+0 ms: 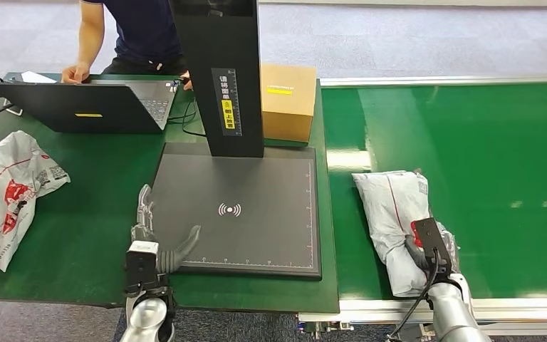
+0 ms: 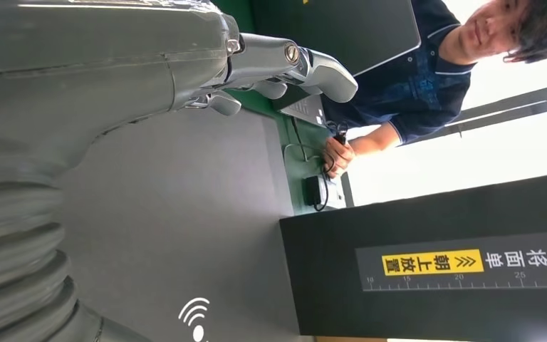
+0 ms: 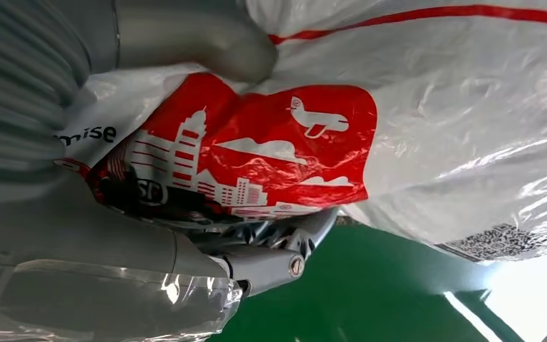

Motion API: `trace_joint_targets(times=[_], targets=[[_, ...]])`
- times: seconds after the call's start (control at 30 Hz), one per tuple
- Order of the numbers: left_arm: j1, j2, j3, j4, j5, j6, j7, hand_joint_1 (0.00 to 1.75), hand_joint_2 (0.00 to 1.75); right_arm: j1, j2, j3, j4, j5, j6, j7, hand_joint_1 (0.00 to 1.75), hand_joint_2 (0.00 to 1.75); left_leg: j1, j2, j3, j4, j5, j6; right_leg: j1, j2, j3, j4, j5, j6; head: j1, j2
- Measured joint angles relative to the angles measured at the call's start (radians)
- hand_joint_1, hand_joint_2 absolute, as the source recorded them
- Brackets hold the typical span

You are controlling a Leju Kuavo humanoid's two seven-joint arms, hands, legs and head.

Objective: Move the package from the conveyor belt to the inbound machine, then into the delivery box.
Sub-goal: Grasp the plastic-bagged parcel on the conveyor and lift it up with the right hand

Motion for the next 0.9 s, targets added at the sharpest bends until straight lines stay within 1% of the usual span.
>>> trace_joint_targets(times=[0.27,0.4,0.5,0.6,0.7,0.9], targets=[[0.024,0.000,0.002,-0.028,0.000,0.006,0.003,0.00,1.75,-0.010,0.000,0.002,0.000,0.004,-0.024,-0.029,1.73,1.75,0.000,0.000,-0.001,0.000,0.000,0.000,0.000,0.000,0.000,0.000,0.000,0.000,0.000,0.000],[0.035,0.000,0.002,-0.040,0.001,0.011,0.003,0.00,1.75,-0.003,0.010,0.004,-0.021,-0.003,-0.062,-0.075,1.74,1.75,0.000,-0.001,-0.002,0.000,0.000,0.000,0.000,-0.001,-0.001,0.000,-0.001,0.000,0.000,0.000],[0.038,0.000,0.002,-0.044,0.003,0.012,0.003,0.00,1.75,0.012,0.026,0.006,-0.069,-0.025,-0.078,-0.109,1.74,1.75,0.000,-0.001,-0.002,0.000,0.000,0.000,0.000,-0.001,-0.002,0.000,-0.001,0.000,0.000,0.000],[0.040,0.000,0.002,-0.045,0.008,0.014,0.002,0.00,1.75,0.038,0.046,0.015,-0.152,-0.057,-0.083,-0.137,1.72,1.75,0.000,-0.001,-0.002,0.000,0.000,0.000,0.000,-0.001,-0.002,0.000,-0.001,0.000,0.000,0.000],[0.039,0.000,0.001,-0.044,0.012,0.014,0.001,0.00,1.75,0.075,0.071,0.038,-0.272,-0.084,-0.083,-0.148,1.72,1.75,0.000,-0.001,-0.002,0.000,0.000,0.000,0.000,-0.001,-0.002,0.000,-0.001,0.000,0.000,0.000],[0.026,0.000,-0.008,-0.040,0.017,0.015,0.001,0.00,1.75,0.162,0.116,0.128,-0.536,-0.116,-0.099,-0.158,1.71,1.75,0.000,-0.001,-0.003,0.000,0.000,0.000,0.000,-0.001,-0.003,0.000,-0.001,0.000,0.000,0.000]])
